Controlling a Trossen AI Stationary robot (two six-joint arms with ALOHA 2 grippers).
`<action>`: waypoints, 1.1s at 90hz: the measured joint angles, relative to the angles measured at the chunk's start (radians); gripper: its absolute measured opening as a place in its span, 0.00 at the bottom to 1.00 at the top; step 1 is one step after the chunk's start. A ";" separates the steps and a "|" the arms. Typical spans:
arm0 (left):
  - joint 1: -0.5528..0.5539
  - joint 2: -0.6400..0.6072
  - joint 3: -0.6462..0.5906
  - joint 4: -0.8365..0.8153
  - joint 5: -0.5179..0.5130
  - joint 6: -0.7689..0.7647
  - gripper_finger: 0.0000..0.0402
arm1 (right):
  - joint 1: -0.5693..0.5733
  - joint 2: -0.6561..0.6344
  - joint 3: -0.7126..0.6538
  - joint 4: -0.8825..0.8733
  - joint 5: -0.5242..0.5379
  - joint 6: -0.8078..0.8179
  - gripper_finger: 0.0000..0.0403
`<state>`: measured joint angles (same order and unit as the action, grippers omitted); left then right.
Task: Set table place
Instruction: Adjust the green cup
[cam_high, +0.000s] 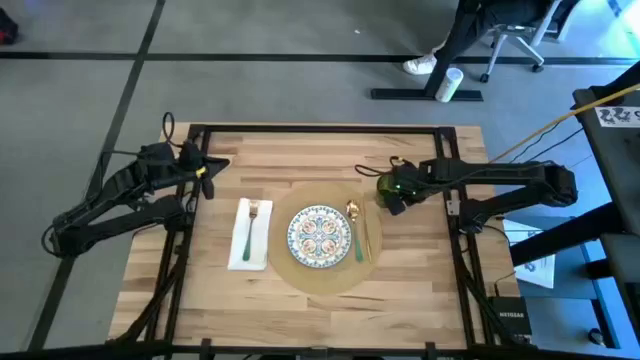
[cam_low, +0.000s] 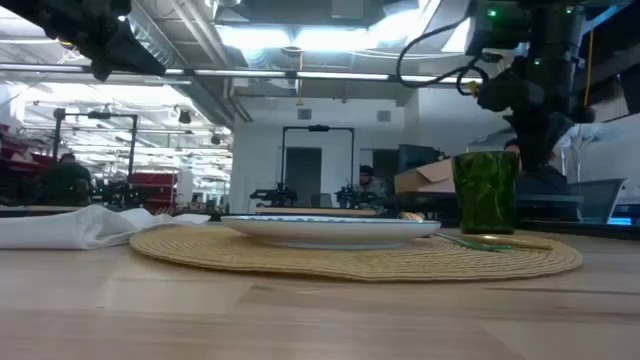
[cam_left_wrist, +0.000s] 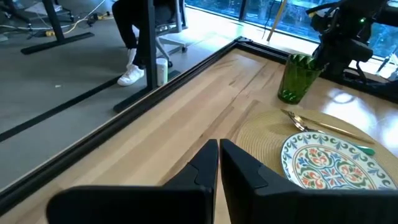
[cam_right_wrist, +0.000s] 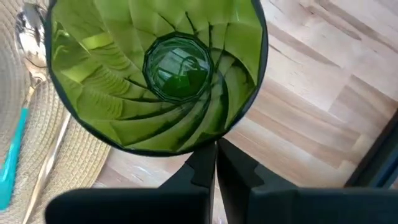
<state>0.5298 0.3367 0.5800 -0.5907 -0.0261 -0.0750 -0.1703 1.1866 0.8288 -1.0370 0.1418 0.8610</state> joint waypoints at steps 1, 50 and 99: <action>0.000 0.000 0.000 0.000 0.000 0.000 0.00 | 0.000 0.000 0.000 0.001 0.002 0.000 0.00; 0.000 0.000 0.000 0.000 0.000 0.000 0.00 | 0.000 0.017 0.000 0.026 0.016 -0.012 0.00; 0.000 0.000 0.000 0.000 0.000 0.000 0.00 | 0.000 0.045 0.000 0.066 0.023 -0.043 0.00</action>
<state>0.5297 0.3370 0.5800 -0.5907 -0.0261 -0.0750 -0.1703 1.2312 0.8284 -0.9714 0.1645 0.8182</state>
